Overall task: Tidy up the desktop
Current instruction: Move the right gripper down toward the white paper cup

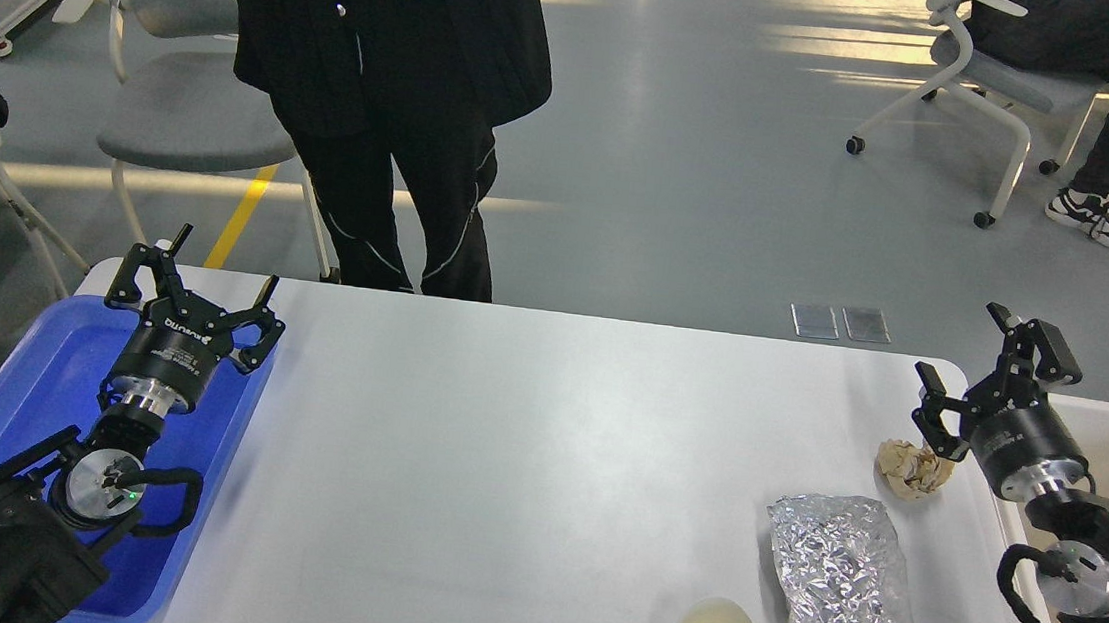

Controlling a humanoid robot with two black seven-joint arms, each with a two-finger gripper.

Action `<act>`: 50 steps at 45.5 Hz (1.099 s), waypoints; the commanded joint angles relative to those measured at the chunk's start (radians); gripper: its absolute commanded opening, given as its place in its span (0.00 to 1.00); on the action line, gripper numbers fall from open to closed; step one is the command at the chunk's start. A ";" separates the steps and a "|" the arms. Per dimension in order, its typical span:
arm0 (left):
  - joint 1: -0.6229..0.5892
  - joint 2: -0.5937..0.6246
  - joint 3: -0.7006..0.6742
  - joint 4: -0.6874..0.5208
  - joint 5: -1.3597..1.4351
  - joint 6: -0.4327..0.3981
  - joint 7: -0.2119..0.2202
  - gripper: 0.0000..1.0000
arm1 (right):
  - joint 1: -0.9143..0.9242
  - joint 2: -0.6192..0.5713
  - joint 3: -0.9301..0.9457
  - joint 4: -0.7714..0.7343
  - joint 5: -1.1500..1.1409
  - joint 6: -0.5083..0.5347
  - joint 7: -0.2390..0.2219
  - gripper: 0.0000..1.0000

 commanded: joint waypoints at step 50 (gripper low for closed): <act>0.000 0.000 -0.002 0.000 0.000 0.000 0.000 1.00 | 0.690 -0.411 -0.924 0.770 -1.051 0.007 -0.470 1.00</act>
